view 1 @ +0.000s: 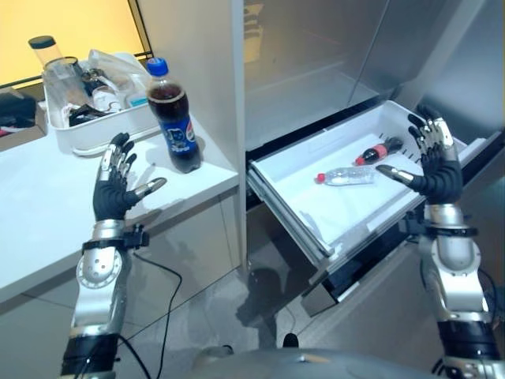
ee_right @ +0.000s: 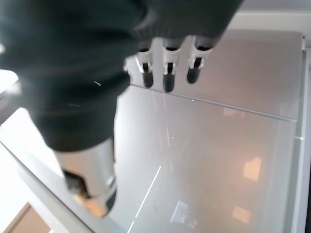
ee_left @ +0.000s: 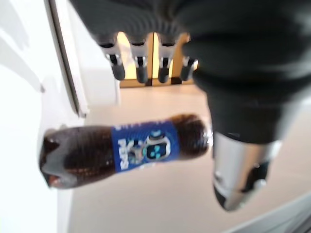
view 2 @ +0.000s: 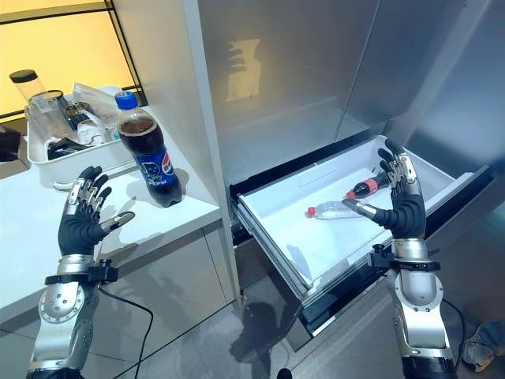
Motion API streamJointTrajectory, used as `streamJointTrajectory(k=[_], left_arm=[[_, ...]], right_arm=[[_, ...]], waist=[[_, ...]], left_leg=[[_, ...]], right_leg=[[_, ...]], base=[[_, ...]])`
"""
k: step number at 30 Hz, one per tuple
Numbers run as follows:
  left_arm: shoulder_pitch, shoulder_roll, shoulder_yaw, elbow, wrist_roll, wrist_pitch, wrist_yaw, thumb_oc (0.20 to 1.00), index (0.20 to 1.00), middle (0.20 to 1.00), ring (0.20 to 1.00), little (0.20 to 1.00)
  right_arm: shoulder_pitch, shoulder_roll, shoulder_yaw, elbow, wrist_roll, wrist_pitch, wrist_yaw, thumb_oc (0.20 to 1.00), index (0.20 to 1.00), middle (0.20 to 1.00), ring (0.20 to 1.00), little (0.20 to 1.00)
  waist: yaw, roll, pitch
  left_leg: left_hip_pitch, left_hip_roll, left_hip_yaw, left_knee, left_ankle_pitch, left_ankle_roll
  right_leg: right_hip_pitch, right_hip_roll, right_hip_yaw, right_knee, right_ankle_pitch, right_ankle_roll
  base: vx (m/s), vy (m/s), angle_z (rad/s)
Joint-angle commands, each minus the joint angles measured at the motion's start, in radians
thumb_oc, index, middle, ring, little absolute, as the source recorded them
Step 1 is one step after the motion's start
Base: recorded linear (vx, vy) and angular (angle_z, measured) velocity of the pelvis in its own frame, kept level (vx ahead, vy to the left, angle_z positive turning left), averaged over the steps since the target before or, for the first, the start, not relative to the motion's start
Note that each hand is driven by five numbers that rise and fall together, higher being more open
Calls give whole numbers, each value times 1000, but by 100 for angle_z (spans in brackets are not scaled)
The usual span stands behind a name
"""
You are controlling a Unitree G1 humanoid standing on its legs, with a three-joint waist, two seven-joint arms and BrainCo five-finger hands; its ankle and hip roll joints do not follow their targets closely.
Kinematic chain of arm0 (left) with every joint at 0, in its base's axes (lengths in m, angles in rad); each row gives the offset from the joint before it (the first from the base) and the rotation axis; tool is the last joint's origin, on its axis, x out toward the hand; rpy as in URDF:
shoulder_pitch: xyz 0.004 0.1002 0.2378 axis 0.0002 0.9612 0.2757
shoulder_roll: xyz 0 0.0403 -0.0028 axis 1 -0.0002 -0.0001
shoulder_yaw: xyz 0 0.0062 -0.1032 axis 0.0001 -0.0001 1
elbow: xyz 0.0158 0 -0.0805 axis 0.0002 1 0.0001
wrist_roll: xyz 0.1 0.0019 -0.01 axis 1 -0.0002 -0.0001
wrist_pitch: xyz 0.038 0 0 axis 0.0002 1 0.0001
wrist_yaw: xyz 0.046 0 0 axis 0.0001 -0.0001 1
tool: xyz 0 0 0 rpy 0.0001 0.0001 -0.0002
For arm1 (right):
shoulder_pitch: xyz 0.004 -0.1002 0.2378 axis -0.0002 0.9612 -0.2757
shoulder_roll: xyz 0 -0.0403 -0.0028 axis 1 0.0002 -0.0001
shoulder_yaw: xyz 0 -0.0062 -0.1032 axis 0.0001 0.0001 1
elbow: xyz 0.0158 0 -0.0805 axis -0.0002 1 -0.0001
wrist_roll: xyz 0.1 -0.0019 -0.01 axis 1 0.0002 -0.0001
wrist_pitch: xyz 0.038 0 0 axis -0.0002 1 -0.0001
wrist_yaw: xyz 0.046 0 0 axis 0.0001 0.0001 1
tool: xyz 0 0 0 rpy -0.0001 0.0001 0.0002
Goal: Take the drinks into the refrigerator
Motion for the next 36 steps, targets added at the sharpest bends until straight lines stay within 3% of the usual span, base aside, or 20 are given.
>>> streamJointTrajectory(k=[1,15,24,36], left_arm=[[-125,89,-31,52,29,-22,30,1000,1000,1000,1000,1000],[-210,120,-55,82,-14,-11,47,1000,1000,1000,1000,1000],[-223,122,-52,71,-24,-9,56,1000,1000,1000,1000,1000],[-263,119,-48,102,-23,-6,75,1000,1000,1000,1000,1000]], right_arm=[[-112,-31,11,-60,55,-23,11,1000,1000,1000,1000,1000],[-166,-66,-1,-178,104,-38,30,1000,1000,1000,1000,1000],[-164,-76,-19,-223,115,-48,41,1000,1000,1000,1000,1000],[-152,-65,-15,-242,124,-48,65,1000,1000,1000,1000,1000]], waist=[[-16,-18,7],[-35,-27,89],[-42,-45,98],[-57,-47,95]], left_leg=[[21,-16,-8,1,-58,19],[-65,2,-1,58,-65,28],[-134,10,-7,94,-70,26],[-111,14,0,76,-80,22]], right_leg=[[-16,-53,-6,142,-59,82],[-124,-29,15,223,-82,84],[-176,-22,20,236,-87,81],[-176,-11,25,241,-99,76]], base=[[-24,16,-6],[-16,7,-9],[-5,-3,-2],[9,2,0]])
